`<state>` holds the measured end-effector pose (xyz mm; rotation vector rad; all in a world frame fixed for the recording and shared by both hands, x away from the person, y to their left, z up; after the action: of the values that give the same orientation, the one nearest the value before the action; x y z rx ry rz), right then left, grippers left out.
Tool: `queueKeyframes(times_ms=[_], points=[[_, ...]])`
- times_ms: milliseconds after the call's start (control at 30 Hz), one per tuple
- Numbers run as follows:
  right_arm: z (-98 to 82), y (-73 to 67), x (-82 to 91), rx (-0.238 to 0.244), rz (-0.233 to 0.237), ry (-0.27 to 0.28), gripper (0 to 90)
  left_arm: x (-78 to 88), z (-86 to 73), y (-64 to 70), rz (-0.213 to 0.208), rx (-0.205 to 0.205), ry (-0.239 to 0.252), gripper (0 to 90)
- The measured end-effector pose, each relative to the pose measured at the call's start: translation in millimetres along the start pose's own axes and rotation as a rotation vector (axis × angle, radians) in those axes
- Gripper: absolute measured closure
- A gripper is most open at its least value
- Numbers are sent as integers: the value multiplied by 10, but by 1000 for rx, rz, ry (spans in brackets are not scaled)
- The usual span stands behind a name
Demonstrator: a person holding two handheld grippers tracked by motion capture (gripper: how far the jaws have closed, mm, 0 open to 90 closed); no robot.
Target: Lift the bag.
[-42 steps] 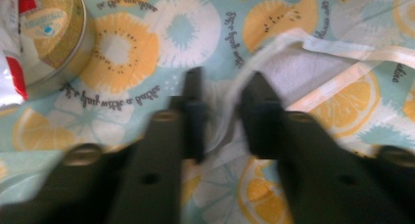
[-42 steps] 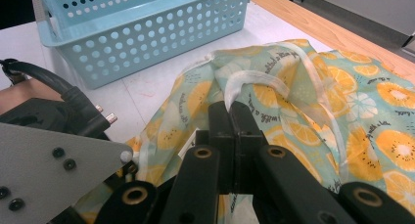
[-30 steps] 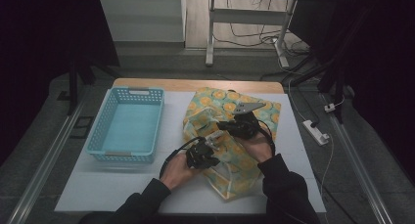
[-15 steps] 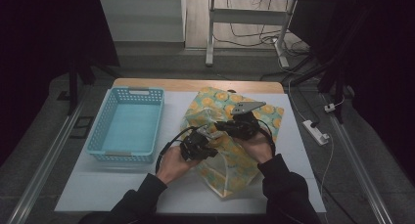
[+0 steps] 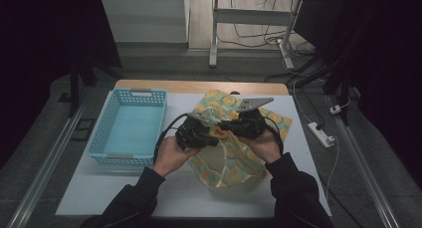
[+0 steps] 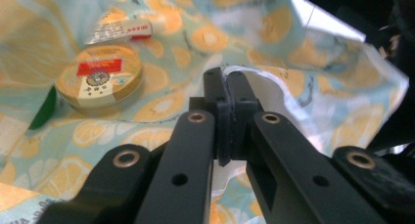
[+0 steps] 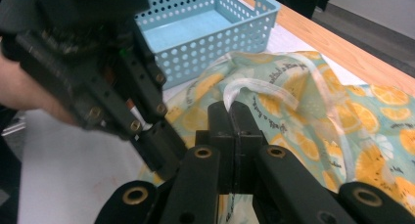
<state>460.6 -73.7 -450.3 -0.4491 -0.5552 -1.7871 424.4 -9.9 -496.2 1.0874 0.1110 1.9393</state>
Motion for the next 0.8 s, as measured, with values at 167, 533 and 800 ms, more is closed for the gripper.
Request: queueKeyframes(times_ms=[167,533,800], points=[[78,-11,41,-2,14,10,899,157,130,-9,-9,16,25,897],[380,17,236,11,18,55,899,549,501,69,-29,13,93,898],[617,36,378,21,23,88,899,780,738,132,-47,11,138,898]])
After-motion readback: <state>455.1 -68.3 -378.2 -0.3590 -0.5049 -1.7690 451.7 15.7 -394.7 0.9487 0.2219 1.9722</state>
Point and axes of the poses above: each handheld gripper's, and its own axes: x roughly backward along the jaws, z roughly out of its top, y roughly to its right, the point moved 10 cm from there along -x, roughly forward along the jaws, and after that the axes turned 13 degrees about x, right-handed, at the moved point
